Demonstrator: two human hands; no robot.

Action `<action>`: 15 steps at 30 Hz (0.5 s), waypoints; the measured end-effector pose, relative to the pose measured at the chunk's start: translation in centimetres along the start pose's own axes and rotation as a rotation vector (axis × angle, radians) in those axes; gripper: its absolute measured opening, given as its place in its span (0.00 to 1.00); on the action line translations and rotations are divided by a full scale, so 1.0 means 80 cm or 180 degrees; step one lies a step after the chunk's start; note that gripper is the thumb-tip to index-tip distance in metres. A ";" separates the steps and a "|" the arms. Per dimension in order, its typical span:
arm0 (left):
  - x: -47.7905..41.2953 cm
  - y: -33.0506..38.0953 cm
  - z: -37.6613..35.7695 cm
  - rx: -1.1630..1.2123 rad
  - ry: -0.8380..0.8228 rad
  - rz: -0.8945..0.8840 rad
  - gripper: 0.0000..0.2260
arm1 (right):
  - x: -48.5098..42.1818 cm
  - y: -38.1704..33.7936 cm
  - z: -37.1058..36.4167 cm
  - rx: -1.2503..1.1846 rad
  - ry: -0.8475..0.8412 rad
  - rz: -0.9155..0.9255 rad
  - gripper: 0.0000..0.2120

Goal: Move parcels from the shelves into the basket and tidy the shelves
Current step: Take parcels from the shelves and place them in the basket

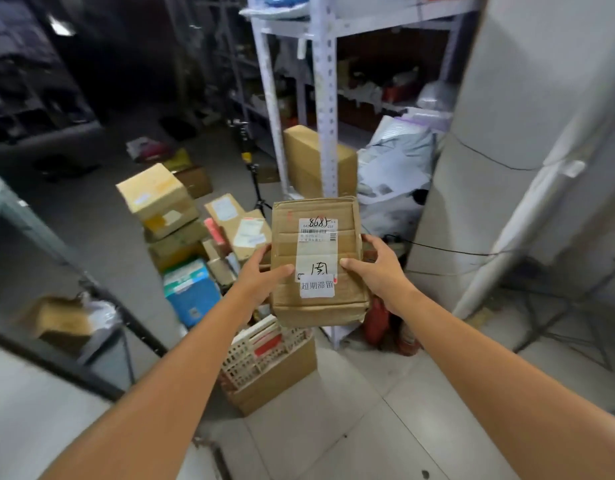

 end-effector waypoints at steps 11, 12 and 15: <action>-0.003 -0.052 0.195 0.0368 0.0760 0.0343 0.32 | -0.066 -0.051 -0.213 0.0201 -0.0912 0.0159 0.35; -0.009 -0.058 0.211 0.0382 0.0803 0.0385 0.33 | -0.075 -0.051 -0.231 0.0184 -0.1005 0.0153 0.34; -0.030 -0.077 0.255 0.0379 0.0904 0.0460 0.34 | -0.104 -0.052 -0.283 0.0195 -0.1145 0.0124 0.33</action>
Point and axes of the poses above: each hand's wrist, its own x-axis away from the middle knuckle, its own z-axis out of the back of the hand, y = z × x, the point moved 4 cm from there along -x, towards the middle knuckle, and after that the axes turned 3 degrees about -y, right-handed, at the moved point
